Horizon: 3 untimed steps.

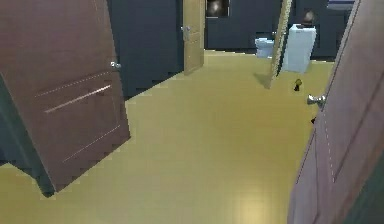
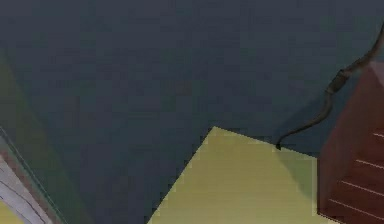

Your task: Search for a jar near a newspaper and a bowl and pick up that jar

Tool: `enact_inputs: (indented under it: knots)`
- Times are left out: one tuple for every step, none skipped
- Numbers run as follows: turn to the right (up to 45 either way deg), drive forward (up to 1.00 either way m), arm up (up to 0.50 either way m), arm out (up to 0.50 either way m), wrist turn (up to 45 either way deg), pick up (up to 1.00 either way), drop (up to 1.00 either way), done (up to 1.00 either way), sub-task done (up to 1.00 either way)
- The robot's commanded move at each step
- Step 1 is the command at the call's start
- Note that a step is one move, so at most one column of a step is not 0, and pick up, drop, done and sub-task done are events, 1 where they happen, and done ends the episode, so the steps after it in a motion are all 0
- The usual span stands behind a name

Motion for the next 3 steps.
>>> enact_inputs:
  knots:
    - [3.0, 0.00, 0.00, 0.00, 0.0, 0.00, 0.00, 0.00, 0.00]
    - [0.0, 1.00, 0.00, 0.00, 0.0, 0.00, 0.00, 0.00, 0.00]
    - [6.0, 0.00, 0.00, 0.00, 0.0, 0.00, 0.00, 0.00, 0.00]
